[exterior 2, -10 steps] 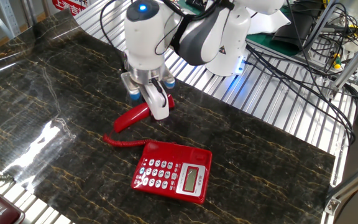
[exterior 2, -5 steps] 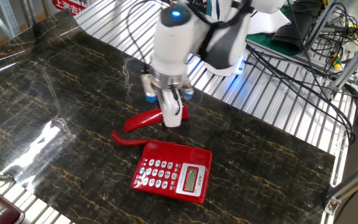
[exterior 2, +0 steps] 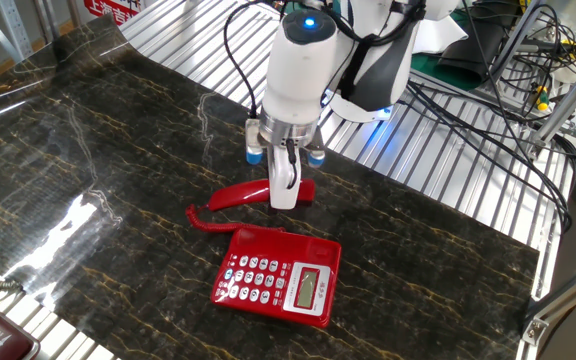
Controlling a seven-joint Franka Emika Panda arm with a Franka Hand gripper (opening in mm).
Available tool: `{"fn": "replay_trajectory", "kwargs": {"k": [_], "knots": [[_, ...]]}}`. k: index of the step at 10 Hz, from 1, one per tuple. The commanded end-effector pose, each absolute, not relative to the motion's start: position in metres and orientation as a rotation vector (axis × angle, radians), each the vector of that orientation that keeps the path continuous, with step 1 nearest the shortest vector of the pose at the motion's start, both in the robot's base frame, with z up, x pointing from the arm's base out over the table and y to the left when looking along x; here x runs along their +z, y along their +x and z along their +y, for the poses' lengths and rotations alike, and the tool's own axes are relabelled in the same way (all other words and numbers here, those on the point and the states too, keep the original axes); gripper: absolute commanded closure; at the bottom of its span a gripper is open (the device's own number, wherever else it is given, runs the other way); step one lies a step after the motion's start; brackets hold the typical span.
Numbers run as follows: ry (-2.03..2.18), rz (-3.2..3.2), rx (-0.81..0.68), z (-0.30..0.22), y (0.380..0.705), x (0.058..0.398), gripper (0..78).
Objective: Place the handset of the telephone on the corresponding phone cradle
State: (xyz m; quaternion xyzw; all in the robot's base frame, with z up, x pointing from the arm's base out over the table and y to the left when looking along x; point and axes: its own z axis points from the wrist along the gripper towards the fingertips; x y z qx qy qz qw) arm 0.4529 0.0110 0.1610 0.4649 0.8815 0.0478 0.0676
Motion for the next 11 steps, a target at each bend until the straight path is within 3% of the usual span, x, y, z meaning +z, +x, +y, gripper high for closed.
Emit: {"fn": "replay_trajectory", "kwargs": {"k": [1, 5, 10, 11], "knots": [[1.527, 2.553, 0.127, 0.023, 0.465, 0.154, 76.4], [1.588, 2.569, 0.066, 0.03, 0.474, 0.148, 76.4], [1.086, 2.957, 0.006, 0.031, 0.478, 0.149, 76.4], [1.2, 2.937, 0.042, 0.031, 0.481, 0.149, 76.4]]}}
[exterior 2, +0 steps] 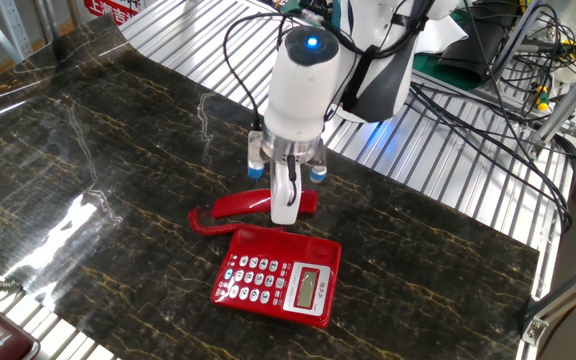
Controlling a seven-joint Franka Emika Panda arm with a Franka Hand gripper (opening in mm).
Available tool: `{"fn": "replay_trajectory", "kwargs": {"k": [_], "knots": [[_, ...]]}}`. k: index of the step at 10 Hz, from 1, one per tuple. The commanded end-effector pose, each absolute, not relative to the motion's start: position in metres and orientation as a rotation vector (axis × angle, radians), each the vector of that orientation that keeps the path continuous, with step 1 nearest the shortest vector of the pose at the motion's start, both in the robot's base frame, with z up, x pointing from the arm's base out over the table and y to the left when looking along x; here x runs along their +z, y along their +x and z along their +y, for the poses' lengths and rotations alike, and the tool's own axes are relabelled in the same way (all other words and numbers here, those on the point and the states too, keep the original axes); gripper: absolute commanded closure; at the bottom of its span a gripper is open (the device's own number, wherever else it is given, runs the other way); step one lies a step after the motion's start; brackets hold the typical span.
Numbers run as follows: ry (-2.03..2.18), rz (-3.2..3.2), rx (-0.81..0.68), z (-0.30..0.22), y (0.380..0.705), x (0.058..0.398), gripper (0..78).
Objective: Place the handset of the telephone on the corresponding phone cradle
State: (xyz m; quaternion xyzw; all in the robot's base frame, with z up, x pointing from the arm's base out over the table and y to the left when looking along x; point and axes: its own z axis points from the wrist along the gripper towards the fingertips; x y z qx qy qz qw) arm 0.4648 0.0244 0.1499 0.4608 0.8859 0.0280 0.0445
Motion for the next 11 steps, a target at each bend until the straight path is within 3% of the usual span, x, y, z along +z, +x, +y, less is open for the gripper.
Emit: {"fn": "replay_trajectory", "kwargs": {"k": [1, 3, 8, 11], "knots": [[1.324, 2.899, 0.065, 0.0321, 0.4841, 0.1501, 76.4], [1.631, 2.752, 0.082, 0.0338, 0.4911, 0.1497, 76.4], [1.68, 2.707, 0.096, 0.0343, 0.4924, 0.1504, 76.4], [1.224, 2.941, 0.037, 0.0343, 0.4924, 0.1504, 76.4]]}}
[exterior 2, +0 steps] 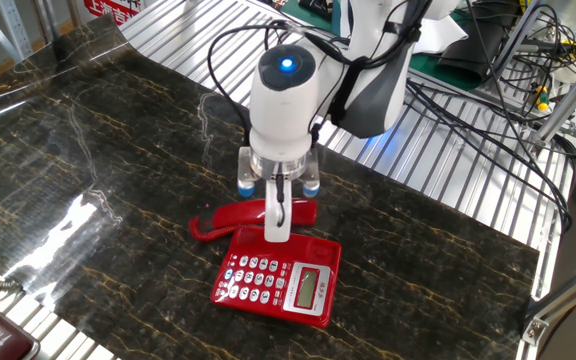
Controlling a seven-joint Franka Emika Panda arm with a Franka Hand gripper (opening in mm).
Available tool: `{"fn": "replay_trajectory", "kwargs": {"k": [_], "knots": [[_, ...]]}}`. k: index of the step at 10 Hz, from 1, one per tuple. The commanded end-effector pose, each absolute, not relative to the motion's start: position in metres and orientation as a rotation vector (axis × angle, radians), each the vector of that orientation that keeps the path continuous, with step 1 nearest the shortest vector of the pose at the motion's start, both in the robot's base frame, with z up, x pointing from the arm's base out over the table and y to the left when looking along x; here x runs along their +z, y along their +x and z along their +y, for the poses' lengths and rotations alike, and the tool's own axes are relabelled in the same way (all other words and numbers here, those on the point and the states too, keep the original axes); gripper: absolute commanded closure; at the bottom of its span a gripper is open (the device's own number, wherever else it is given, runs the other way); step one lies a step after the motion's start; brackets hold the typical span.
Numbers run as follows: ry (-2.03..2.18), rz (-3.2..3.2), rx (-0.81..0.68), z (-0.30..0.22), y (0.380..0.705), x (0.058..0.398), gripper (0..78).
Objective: Place the handset of the telephone on the corresponding phone cradle
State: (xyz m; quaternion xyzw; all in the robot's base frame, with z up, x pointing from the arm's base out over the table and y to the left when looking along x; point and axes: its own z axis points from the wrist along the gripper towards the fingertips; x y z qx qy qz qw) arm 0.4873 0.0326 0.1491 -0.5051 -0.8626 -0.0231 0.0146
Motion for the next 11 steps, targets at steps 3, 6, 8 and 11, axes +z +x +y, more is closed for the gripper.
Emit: {"fn": "replay_trajectory", "kwargs": {"k": [3, 6, 8, 11], "knots": [[-0.842, -2.966, -0.082, 0.034, 0.492, 0.15, 76.4], [-0.946, -2.946, -0.027, 0.034, 0.492, 0.15, 76.4], [-1.139, -2.859, -0.052, 0.044, 0.486, 0.151, 76.4], [-1.272, -2.822, -0.021, 0.071, 0.465, 0.145, 76.4]]}}
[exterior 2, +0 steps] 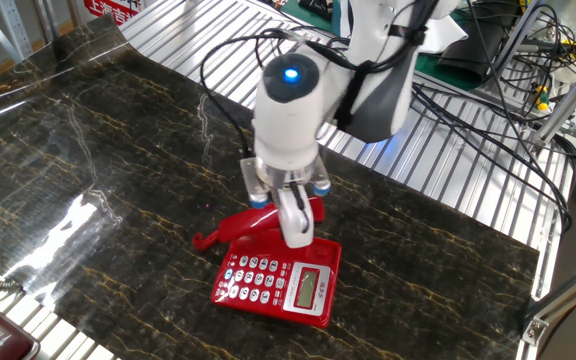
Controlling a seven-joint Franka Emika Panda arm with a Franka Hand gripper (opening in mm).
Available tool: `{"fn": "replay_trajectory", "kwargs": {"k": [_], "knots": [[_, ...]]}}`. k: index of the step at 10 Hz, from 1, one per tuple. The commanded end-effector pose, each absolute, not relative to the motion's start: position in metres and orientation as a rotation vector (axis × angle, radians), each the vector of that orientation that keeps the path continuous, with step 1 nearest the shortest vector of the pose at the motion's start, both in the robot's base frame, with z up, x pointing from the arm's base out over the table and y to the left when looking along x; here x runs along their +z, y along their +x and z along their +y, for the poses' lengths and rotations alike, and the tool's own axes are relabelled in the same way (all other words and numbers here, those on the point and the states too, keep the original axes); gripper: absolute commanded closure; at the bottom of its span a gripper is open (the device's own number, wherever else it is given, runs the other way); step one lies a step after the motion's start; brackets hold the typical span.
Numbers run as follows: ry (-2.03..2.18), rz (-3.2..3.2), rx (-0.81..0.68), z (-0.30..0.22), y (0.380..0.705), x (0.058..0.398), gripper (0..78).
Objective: Place the handset of the telephone on the corresponding phone cradle
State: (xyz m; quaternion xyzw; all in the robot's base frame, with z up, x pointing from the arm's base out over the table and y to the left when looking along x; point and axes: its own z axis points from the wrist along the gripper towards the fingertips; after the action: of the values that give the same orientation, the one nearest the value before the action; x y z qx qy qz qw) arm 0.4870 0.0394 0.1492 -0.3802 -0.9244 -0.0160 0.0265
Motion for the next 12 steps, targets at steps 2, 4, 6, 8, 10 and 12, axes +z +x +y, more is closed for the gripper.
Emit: {"fn": "replay_trajectory", "kwargs": {"k": [2, 4, 6, 8, 10, 12], "knots": [[-1.427, -2.757, -0.037, 0.077, 0.46, 0.142, 76.4], [-1.569, -2.699, -0.08, 0.076, 0.461, 0.141, 76.4], [-1.651, -2.658, -0.102, 0.073, 0.465, 0.139, 76.4], [-1.654, -2.653, -0.111, 0.071, 0.469, 0.138, 76.4], [-1.653, -2.649, -0.127, 0.069, 0.48, 0.139, 76.4], [-1.666, -2.632, -0.199, 0.066, 0.489, 0.138, 76.4]]}}
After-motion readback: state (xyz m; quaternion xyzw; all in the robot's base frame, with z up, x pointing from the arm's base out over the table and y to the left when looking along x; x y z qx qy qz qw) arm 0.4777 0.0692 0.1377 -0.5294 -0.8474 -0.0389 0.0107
